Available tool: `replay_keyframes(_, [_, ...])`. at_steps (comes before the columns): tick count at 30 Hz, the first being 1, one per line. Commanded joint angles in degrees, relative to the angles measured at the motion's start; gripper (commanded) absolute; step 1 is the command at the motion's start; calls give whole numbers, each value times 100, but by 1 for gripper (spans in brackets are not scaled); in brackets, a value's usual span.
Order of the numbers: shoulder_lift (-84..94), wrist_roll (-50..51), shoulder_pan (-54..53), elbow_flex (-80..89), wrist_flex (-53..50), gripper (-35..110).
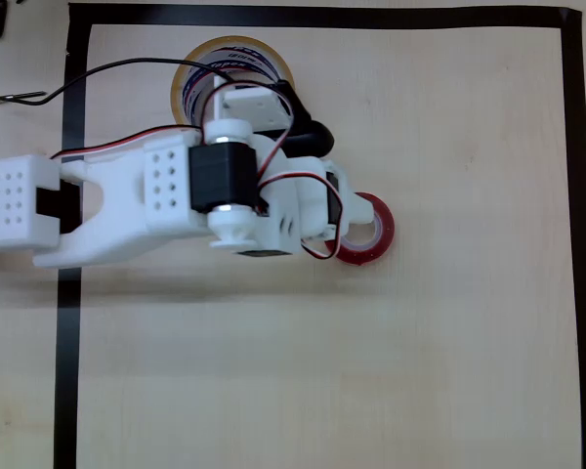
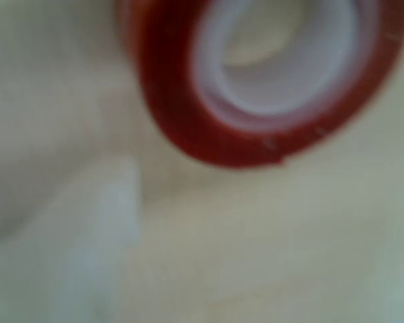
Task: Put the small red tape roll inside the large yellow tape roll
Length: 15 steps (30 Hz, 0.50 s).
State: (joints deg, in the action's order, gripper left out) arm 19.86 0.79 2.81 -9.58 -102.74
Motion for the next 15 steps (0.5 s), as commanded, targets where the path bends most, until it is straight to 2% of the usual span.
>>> replay_keyframes(1, [193, -176, -62, -431, -26, 23])
replay_keyframes(15, [-237, -211, 0, -422, 299, 21])
